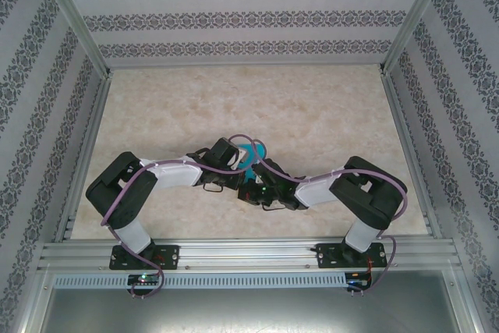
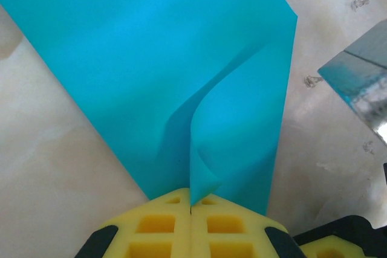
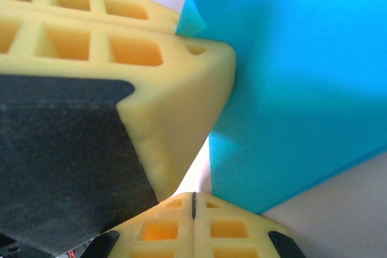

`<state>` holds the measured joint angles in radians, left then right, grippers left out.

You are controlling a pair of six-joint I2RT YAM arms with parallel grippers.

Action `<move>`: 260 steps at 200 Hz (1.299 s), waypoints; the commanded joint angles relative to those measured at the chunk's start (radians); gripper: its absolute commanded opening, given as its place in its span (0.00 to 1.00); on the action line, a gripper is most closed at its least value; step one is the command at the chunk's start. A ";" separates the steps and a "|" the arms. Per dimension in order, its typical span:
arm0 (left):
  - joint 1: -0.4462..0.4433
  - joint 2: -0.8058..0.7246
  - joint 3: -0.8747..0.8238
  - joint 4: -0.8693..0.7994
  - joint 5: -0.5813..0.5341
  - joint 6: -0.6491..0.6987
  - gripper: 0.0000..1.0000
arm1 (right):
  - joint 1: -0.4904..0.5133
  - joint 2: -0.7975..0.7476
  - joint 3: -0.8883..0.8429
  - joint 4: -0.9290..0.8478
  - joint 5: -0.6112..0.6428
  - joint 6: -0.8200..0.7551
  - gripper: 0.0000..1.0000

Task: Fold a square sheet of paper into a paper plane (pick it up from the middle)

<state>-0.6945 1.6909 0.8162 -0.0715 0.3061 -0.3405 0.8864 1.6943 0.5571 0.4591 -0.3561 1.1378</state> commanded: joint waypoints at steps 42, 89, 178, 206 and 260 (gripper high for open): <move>-0.011 0.015 0.005 -0.041 -0.002 0.022 0.03 | -0.100 -0.245 -0.010 -0.235 0.095 -0.120 0.00; -0.011 0.016 0.011 -0.041 0.001 0.026 0.03 | -0.237 -0.159 0.043 -0.158 -0.025 -0.159 0.00; -0.011 0.031 0.023 -0.052 0.008 0.032 0.03 | -0.242 -0.030 0.049 -0.157 -0.005 -0.171 0.00; -0.011 0.033 0.026 -0.054 0.008 0.034 0.03 | -0.271 -0.104 0.082 -0.173 -0.032 -0.195 0.00; -0.011 0.033 0.025 -0.054 0.010 0.035 0.03 | -0.328 -0.021 0.088 -0.138 -0.075 -0.216 0.00</move>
<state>-0.6945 1.7012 0.8276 -0.0742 0.3141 -0.3252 0.5655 1.6146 0.6277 0.3103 -0.3981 0.9520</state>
